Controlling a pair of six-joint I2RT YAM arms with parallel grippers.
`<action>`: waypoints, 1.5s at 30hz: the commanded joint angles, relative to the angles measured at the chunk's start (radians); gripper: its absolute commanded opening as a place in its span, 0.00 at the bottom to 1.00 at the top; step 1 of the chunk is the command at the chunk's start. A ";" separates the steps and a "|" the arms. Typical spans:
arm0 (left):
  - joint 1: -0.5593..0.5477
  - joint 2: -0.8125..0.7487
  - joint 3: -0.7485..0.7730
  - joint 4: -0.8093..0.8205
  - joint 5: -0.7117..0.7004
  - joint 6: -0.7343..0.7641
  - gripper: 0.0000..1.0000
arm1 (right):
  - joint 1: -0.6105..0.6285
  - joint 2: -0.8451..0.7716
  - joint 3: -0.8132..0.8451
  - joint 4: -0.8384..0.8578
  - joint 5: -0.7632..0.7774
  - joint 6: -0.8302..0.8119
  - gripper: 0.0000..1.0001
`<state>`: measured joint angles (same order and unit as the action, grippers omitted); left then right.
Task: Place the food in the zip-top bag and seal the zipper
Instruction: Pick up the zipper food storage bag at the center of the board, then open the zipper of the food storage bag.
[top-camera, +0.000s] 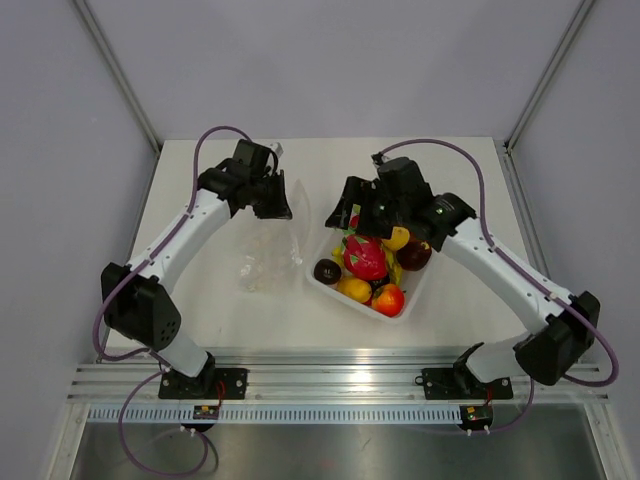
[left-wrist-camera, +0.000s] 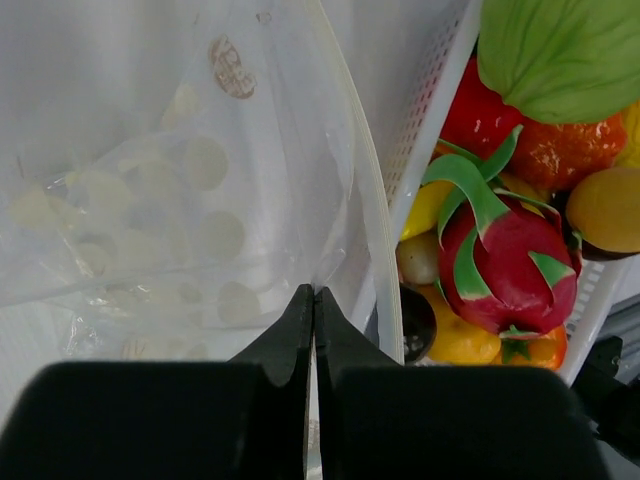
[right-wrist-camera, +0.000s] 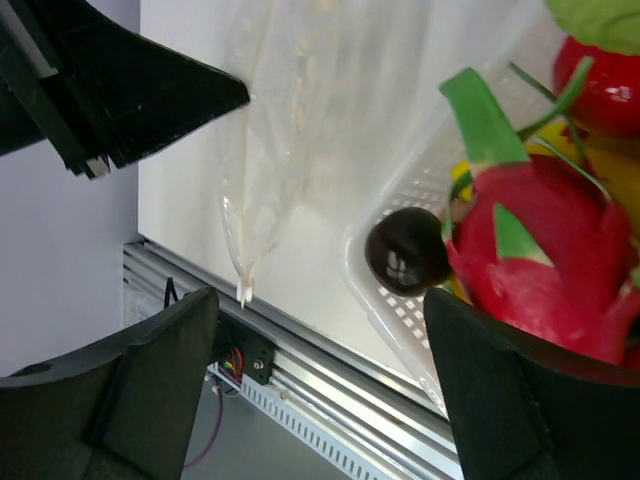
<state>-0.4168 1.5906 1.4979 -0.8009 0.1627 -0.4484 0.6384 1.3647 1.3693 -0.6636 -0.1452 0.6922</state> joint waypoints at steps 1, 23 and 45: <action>0.003 -0.095 -0.013 0.065 0.113 0.005 0.00 | 0.026 0.069 0.074 0.061 -0.013 0.052 0.88; 0.003 -0.297 -0.188 0.085 0.187 0.063 0.00 | 0.106 0.272 0.091 0.159 -0.036 0.079 0.61; 0.003 -0.320 -0.215 0.132 0.221 0.056 0.00 | 0.109 0.295 0.056 0.240 -0.040 0.110 0.35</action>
<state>-0.4168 1.3079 1.2800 -0.7212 0.3378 -0.3927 0.7380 1.6569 1.4002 -0.4675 -0.1616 0.7994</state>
